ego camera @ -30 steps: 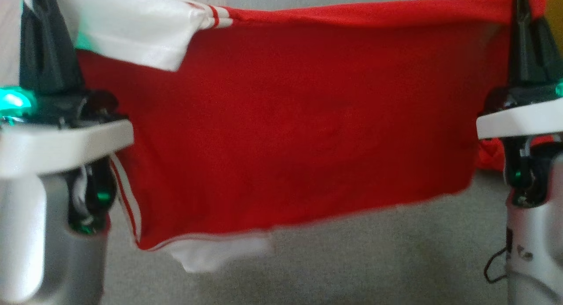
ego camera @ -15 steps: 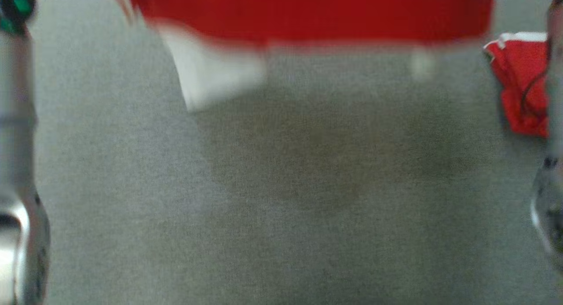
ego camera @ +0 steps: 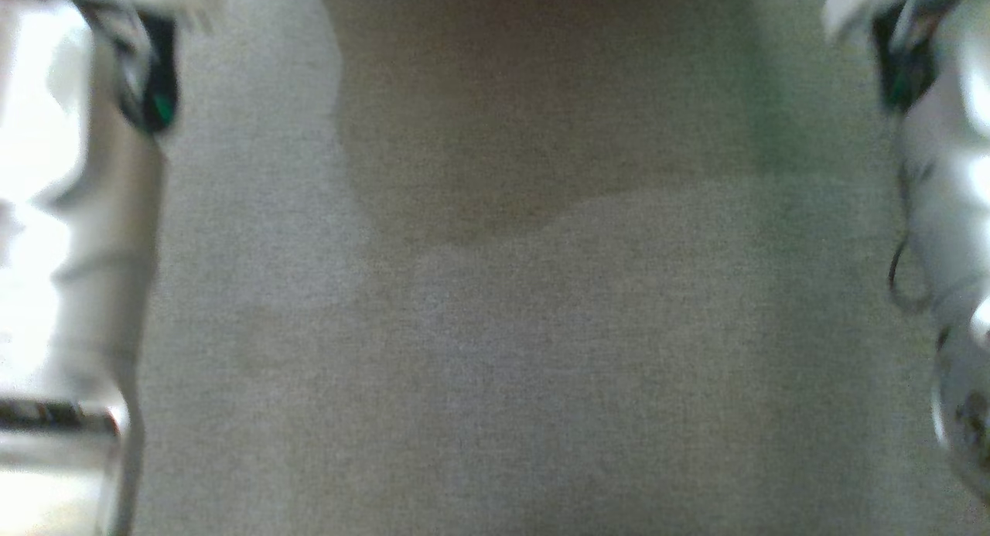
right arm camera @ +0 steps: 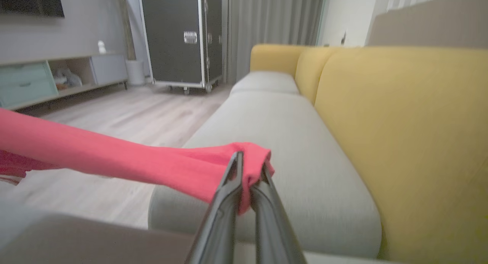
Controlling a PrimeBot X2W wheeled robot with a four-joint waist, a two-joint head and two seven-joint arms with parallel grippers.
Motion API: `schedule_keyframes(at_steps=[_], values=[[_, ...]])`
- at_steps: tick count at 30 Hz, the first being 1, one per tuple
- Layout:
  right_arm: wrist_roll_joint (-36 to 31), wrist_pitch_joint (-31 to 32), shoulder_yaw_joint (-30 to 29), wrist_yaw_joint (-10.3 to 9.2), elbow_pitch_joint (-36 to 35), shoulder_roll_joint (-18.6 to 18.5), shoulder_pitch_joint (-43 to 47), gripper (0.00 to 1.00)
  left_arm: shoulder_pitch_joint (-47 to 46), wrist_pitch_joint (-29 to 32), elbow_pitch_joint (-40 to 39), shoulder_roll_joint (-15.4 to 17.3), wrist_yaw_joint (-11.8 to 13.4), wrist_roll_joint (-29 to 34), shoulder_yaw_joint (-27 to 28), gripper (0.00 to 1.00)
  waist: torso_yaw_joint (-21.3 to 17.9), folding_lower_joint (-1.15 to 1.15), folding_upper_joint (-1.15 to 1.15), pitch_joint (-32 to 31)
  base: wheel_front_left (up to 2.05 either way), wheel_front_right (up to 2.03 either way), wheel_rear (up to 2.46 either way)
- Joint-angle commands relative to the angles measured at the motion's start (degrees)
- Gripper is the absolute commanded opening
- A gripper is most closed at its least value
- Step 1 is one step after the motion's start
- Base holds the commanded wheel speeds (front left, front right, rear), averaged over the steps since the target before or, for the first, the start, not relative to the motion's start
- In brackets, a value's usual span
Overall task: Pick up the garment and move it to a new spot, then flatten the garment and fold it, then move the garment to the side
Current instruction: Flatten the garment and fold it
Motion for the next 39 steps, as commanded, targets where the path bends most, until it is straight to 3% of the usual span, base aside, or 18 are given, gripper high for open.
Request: schedule_keyframes(at_steps=[1,7,14,22,29,39], values=[[0.72,-0.01,1.18,-0.04,-0.43,-0.01,1.0,0.0,0.61,-0.53,-1.28,2.58,-0.28,-0.44,0.79,0.0,0.34,0.0,0.0,-1.02,0.0,0.0,0.0],[4.97,4.22,8.67,-0.04,6.79,-0.82,10.45,0.0,15.48,0.8,-1.56,3.52,-0.65,-2.59,-4.29,0.0,1.15,0.0,0.0,-4.77,0.0,0.0,0.0],[12.78,12.7,20.93,-0.04,7.43,-2.8,20.93,0.0,32.27,9.28,-11.63,9.79,-0.69,-8.94,-13.72,0.0,0.96,0.0,0.0,-10.65,0.0,0.0,0.0],[24.9,21.1,32.23,-0.04,-1.55,-7.67,29.58,0.0,43.95,18.97,-23.63,17.59,-0.54,-14.97,-16.06,0.0,-0.03,0.0,0.0,-16.31,0.0,0.0,0.0],[35.83,27.6,39.66,-0.04,-12.24,-13.08,35.7,0.0,52.98,26.7,-34.94,23.17,2.21,-19.39,-15.25,0.0,-0.67,0.0,0.0,-19.64,0.0,0.0,0.0],[44.39,34.22,42.45,-0.04,-23.52,-19.68,39.34,0.0,58.72,31.53,-45.74,26.97,6.16,-22.29,-13.97,0.0,-1.03,0.0,0.0,-19.6,0.0,0.0,0.0]])
